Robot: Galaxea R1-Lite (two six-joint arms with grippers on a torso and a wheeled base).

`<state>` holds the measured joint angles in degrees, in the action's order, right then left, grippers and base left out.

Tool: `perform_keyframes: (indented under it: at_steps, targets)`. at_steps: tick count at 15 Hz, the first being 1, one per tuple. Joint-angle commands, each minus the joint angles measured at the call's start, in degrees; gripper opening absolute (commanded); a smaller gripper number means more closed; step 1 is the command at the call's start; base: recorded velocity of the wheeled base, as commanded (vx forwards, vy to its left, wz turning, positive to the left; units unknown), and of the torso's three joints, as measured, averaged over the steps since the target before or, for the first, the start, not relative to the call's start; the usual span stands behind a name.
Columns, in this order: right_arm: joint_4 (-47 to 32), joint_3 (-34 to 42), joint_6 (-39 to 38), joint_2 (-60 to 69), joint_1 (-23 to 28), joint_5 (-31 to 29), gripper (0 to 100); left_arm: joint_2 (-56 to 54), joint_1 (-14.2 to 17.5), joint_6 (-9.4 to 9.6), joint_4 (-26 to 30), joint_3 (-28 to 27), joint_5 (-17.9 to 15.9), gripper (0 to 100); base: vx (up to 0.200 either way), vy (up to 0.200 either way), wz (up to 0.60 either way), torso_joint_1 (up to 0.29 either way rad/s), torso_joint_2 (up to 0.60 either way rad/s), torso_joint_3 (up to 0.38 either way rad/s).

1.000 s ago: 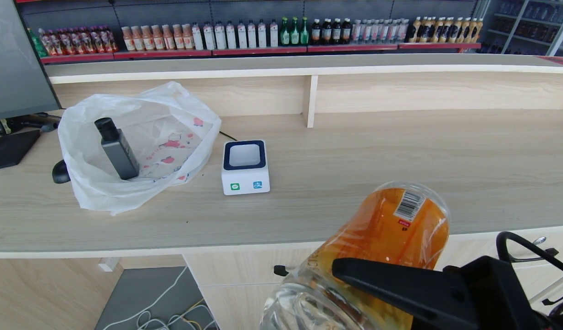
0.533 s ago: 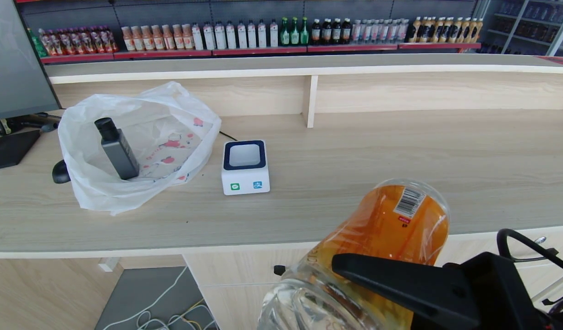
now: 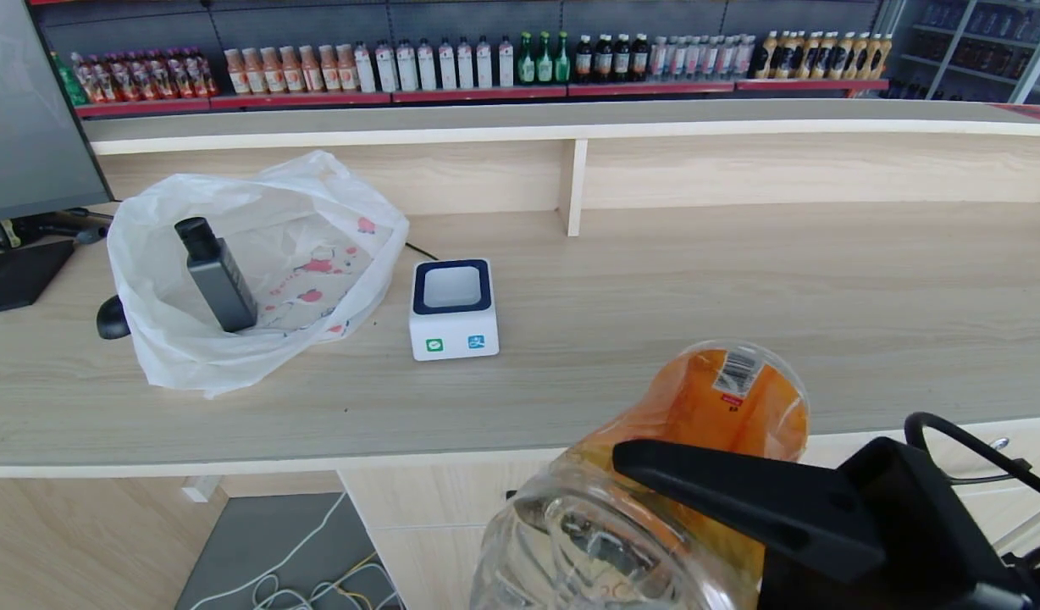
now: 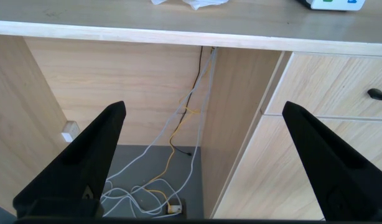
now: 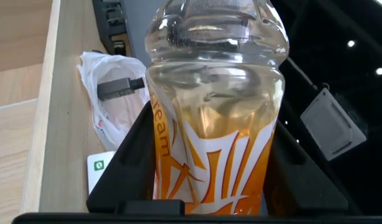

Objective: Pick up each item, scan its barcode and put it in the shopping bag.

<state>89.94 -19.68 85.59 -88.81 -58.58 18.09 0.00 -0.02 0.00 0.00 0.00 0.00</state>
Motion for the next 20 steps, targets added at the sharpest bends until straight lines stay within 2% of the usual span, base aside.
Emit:
perform_keyframes:
  at_steps: [1, 7, 11, 12, 14, 15, 17, 20]
  targets:
    - [0.1, -1.2, -3.9, -0.5, 0.2, -0.2, 0, 0.0, 0.0, 0.00, 0.0, 0.0, 0.0, 100, 0.000, 0.000, 0.00, 0.000, 0.00, 0.000]
    - [0.1, -2.3, -18.8, -0.7, 7.0, -0.9, 0, 0.0, 0.0, 0.00, 0.0, 0.0, 0.0, 100, 0.000, 0.000, 0.00, 0.000, 0.00, 0.000]
    - [0.1, -2.1, -34.6, -0.4, 8.0, -9.4, 0, 0.0, -0.1, 0.00, 0.0, 0.0, 0.0, 100, 0.000, 0.000, 0.00, 0.000, 0.00, 0.000]
    - [0.1, -2.5, -42.5, -0.4, 8.0, -14.7, 0, 0.0, -0.1, 0.00, 0.0, 0.0, 0.0, 100, 0.000, 0.000, 0.00, 0.000, 0.00, 0.000]
    - [0.1, -3.9, -47.8, -0.4, 8.0, -18.2, 0, 0.0, 0.0, 0.00, 0.0, 0.0, 0.0, 100, 0.000, 0.000, 0.00, 0.000, 0.00, 0.000]
    - [0.1, -4.6, -53.2, -0.8, 7.9, -21.3, 0, 0.0, -0.1, 0.00, 0.0, 0.0, 0.0, 100, 0.000, 0.000, 0.00, 0.000, 0.00, 0.000]
    - [0.1, -5.2, -58.1, -1.2, 8.0, -23.8, 0, 0.0, 0.0, 0.00, 0.0, 0.0, 0.0, 100, 0.000, 0.000, 0.00, 0.000, 0.00, 0.000]
    - [0.1, -10.2, -61.9, -2.2, 8.7, -24.5, 0, 0.0, 0.0, 0.00, 0.0, 0.0, 0.0, 100, 0.000, 0.000, 0.00, 0.000, 0.00, 0.000]
